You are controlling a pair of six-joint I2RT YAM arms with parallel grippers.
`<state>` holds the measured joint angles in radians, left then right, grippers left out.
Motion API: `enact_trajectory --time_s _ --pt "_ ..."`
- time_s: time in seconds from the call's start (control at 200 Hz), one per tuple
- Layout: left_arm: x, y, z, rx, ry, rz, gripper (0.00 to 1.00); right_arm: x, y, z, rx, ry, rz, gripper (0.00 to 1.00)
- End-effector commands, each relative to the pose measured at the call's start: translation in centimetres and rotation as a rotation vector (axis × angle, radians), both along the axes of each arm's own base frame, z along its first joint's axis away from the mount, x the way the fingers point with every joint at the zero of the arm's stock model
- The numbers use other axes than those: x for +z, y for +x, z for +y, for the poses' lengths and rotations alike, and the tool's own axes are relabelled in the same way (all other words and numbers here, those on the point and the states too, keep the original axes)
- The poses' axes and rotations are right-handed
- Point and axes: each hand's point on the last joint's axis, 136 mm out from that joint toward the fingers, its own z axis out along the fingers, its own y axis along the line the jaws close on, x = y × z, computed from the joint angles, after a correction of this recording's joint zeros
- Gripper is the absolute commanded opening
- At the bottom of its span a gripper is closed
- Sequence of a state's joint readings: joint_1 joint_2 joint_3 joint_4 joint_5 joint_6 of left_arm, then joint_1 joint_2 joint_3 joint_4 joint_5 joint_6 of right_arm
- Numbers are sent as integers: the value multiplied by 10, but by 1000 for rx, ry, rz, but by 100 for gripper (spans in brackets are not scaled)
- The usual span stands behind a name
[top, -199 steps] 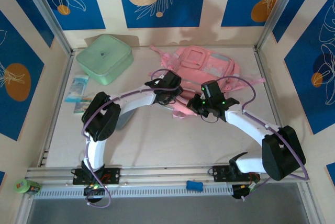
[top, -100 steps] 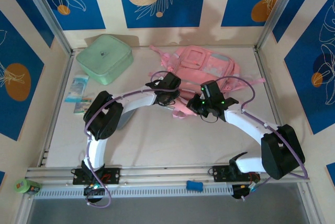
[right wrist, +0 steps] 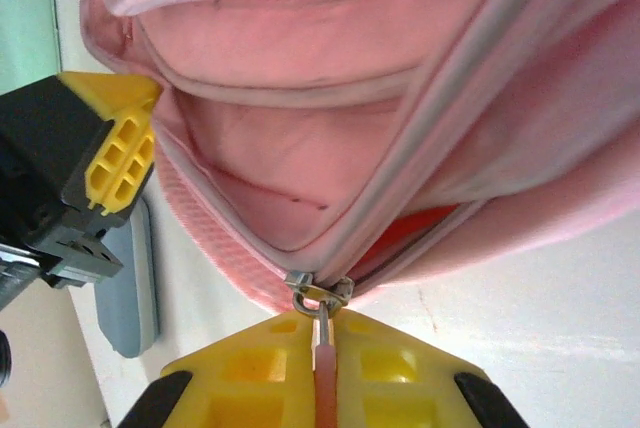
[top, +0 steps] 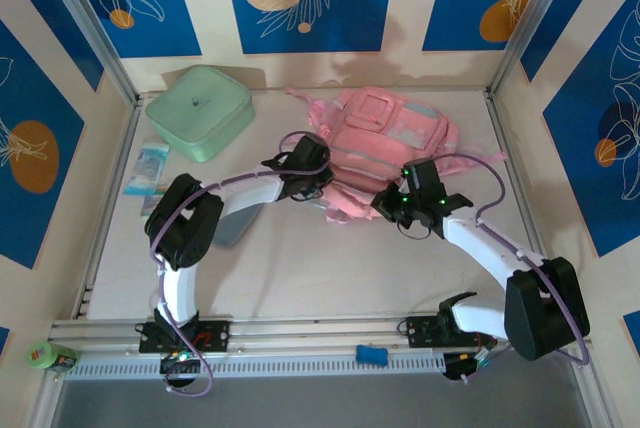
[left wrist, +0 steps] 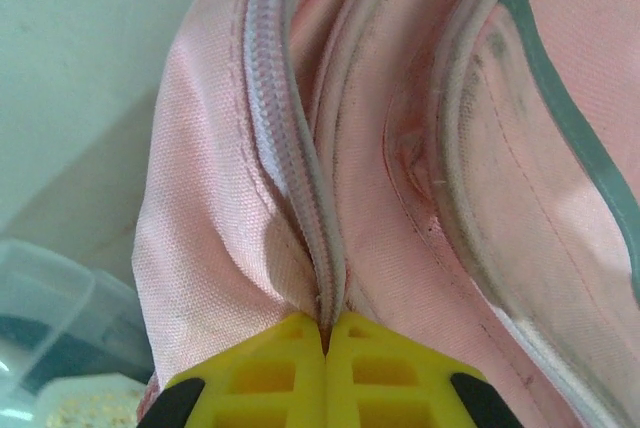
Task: Pack the student bag
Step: Zip the student bag at the center of the table.
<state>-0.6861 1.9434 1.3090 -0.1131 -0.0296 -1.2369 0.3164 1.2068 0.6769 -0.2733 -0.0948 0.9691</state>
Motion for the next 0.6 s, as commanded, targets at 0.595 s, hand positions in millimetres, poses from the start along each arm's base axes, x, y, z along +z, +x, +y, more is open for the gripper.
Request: enact_trajectory --time_s 0.595 --pt "65 117 102 25 125 -225 0 20 25 -20 -104 158 -23 0"
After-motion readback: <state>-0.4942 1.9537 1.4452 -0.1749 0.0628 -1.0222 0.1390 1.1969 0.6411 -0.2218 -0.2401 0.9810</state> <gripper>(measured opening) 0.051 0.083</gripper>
